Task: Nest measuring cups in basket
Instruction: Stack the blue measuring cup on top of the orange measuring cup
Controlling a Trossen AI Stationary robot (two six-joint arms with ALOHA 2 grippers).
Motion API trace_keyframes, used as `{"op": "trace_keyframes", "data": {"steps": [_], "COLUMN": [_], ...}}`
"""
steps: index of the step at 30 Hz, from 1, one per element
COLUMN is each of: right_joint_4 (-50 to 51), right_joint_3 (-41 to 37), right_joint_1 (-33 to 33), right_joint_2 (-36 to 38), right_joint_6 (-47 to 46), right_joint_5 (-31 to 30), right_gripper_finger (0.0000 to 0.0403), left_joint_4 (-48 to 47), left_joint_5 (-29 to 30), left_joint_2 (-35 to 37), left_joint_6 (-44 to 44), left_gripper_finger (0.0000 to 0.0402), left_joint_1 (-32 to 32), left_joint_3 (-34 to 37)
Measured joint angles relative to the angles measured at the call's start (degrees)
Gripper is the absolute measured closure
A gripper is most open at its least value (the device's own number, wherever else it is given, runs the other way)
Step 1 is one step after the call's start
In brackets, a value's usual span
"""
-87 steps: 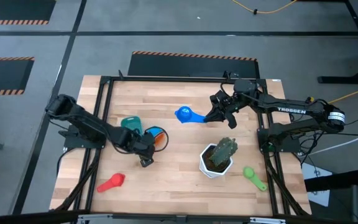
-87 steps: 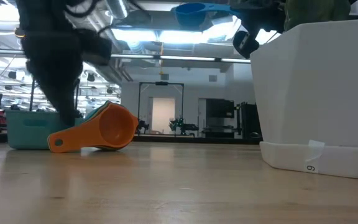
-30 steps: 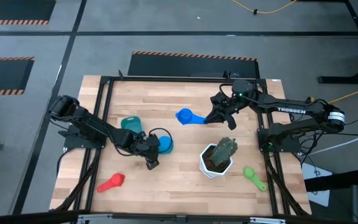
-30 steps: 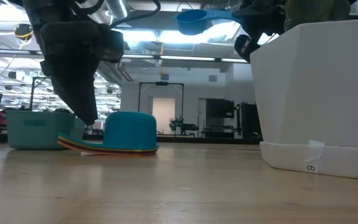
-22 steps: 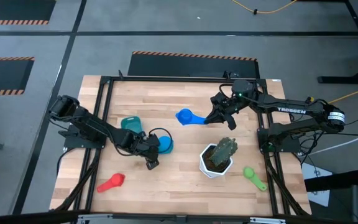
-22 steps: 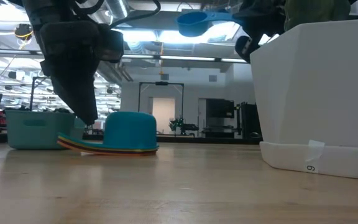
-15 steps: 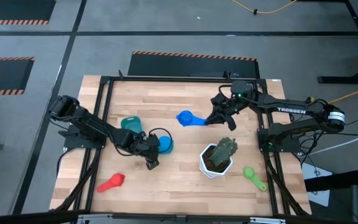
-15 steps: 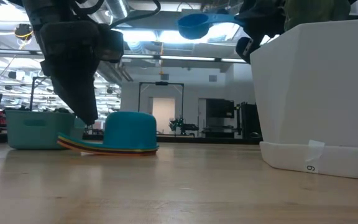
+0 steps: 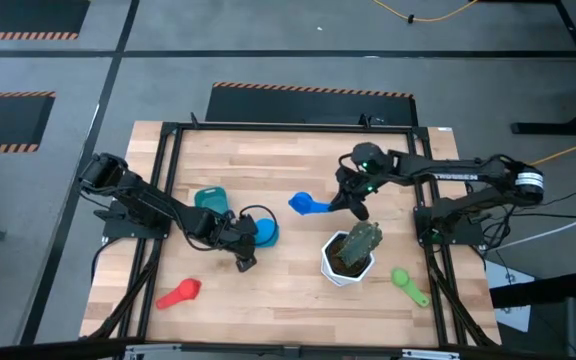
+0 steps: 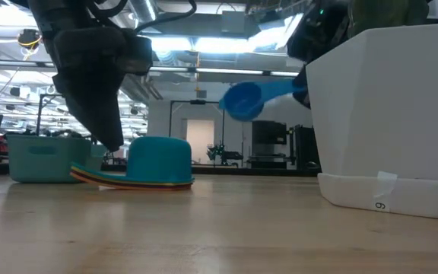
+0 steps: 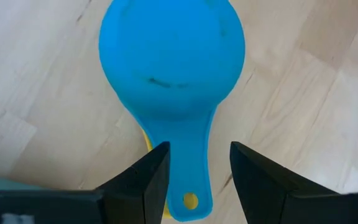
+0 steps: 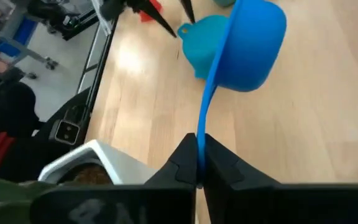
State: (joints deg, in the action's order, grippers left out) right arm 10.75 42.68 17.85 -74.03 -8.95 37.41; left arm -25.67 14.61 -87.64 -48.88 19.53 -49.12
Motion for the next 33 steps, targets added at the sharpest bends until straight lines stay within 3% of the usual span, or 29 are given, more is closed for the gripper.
{"op": "trace_keyframes", "data": {"steps": [9,17,33], "right_joint_4": [-0.17,-0.48,-0.73], "right_joint_3": [0.00,0.02,0.07], "right_joint_1": [6.73,8.63,8.61], "right_joint_2": [-10.05,-17.77,-19.68], "right_joint_6": [3.36,3.47,1.27], "right_joint_5": [8.34,8.84,8.54], "right_gripper_finger": [0.0390,0.0386,0.0373], "left_joint_4": [0.09,0.09,0.09], "left_joint_5": [0.96,0.96,0.96], "left_joint_2": [0.00,0.00,0.00], "left_joint_6": [0.00,0.00,0.00], "left_gripper_finger": [0.0241,0.0241,0.0241], "left_joint_1": [0.00,0.00,0.00], "left_joint_3": [0.00,0.00,0.00]}}
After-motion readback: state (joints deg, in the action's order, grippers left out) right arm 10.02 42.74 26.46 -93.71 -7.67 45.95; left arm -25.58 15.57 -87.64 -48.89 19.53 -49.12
